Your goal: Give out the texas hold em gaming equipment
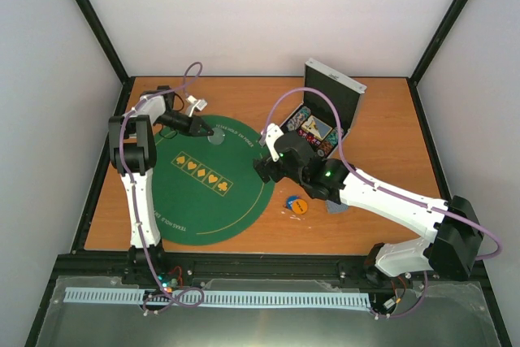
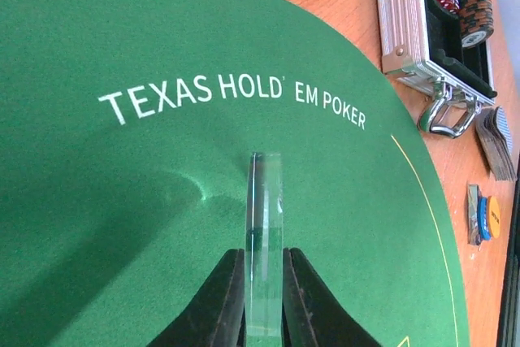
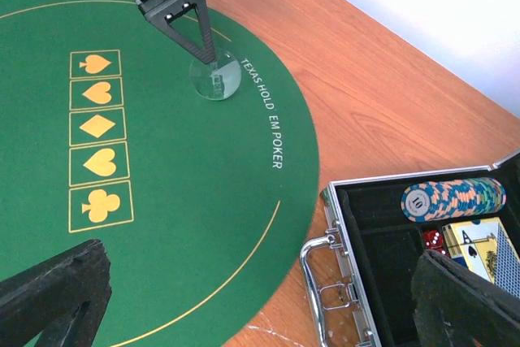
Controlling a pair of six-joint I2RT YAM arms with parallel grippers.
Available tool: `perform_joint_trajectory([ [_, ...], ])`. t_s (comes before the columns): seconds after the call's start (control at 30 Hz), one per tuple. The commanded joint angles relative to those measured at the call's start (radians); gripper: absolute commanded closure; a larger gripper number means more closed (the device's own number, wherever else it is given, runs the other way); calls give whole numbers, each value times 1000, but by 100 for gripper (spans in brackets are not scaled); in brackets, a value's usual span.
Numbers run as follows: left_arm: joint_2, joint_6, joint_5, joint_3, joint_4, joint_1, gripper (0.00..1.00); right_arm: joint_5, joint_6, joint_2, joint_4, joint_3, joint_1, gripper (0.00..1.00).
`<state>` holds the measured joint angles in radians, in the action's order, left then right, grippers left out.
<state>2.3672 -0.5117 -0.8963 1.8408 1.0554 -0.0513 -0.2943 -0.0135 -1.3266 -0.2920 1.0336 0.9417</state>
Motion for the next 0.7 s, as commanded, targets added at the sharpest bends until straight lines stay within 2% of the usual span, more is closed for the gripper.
perform_joint_trajectory([
  [0.0,43,-24,67,-22,106,13,84,10,13,3,-5,17,-7,0],
  [0.07,46,13,90,-13,82,4,69,12,12,1,-6,17,-8,0],
  [0.13,46,46,121,0,59,-6,59,12,12,2,-8,19,-8,0],
  [0.43,-44,75,217,1,1,-13,35,-22,14,14,-56,25,-7,0],
  [0.57,-139,97,340,-22,-65,-13,19,-44,34,-4,-173,66,-11,0],
  [0.67,-224,95,396,-51,-104,-13,10,0,74,-2,-258,76,-38,0],
])
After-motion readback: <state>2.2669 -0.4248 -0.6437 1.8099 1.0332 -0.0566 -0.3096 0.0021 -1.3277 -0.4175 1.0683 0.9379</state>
